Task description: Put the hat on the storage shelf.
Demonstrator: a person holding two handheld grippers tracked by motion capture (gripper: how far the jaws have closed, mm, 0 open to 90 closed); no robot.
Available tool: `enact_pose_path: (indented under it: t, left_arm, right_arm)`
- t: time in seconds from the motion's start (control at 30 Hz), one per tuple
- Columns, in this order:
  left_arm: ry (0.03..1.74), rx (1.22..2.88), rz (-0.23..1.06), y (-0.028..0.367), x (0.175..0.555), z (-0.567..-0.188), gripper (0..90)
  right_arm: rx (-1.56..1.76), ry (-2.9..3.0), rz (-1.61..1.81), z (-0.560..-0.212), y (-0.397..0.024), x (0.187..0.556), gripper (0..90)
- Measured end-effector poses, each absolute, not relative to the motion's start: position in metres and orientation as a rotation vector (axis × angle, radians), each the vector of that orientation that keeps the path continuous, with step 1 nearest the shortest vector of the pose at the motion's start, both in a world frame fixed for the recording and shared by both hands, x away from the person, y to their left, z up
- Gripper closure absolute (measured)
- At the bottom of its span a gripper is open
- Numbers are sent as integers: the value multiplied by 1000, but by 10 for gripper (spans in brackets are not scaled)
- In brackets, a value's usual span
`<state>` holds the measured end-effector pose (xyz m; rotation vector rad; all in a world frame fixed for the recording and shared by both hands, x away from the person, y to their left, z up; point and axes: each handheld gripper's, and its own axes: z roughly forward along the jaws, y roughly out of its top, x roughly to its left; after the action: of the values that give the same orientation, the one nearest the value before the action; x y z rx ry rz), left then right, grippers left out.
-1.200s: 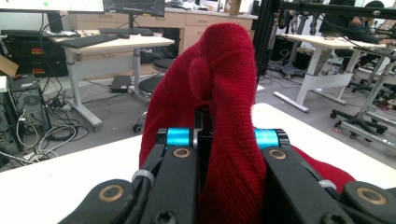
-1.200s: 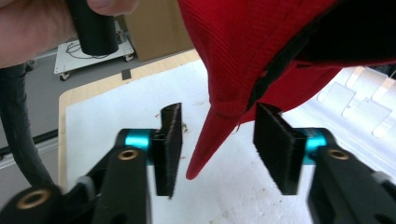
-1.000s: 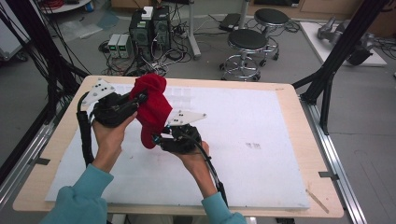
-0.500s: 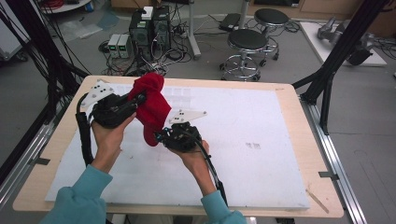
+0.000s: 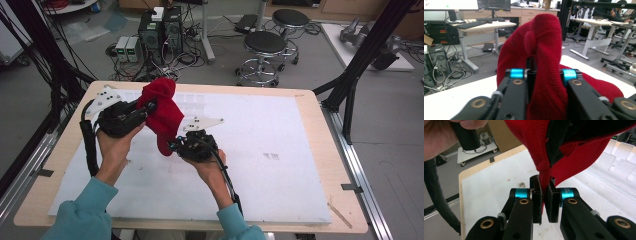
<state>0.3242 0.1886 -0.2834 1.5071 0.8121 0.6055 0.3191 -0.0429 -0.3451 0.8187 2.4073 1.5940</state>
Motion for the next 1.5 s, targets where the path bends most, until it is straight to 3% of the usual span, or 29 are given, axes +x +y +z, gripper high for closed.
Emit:
enact_pose_path:
  t: [0.07,0.1,0.13,0.23,0.37,1.1,1.5]
  left_arm:
    - [819,1504,617,190,324,-283,576]
    - [830,1499,647,191,324,-283,576]
    - [835,1496,671,192,324,-283,422]
    - [830,1504,723,198,323,-283,229]
    - [822,1499,772,207,320,-289,99]
    - [772,1461,626,213,326,-289,72]
    - [769,1440,630,224,324,-282,72]
  right_arm:
    - [832,2403,1586,-345,-45,320,858]
    - [832,2403,1586,-345,-45,320,858]
    - [844,2394,1588,-344,-47,321,858]
    - [842,2373,1594,-343,-51,322,858]
    - [841,2358,1587,-342,-52,323,859]
    - [841,2383,1561,-346,-42,325,860]
    - [868,2357,1567,-344,-51,329,861]
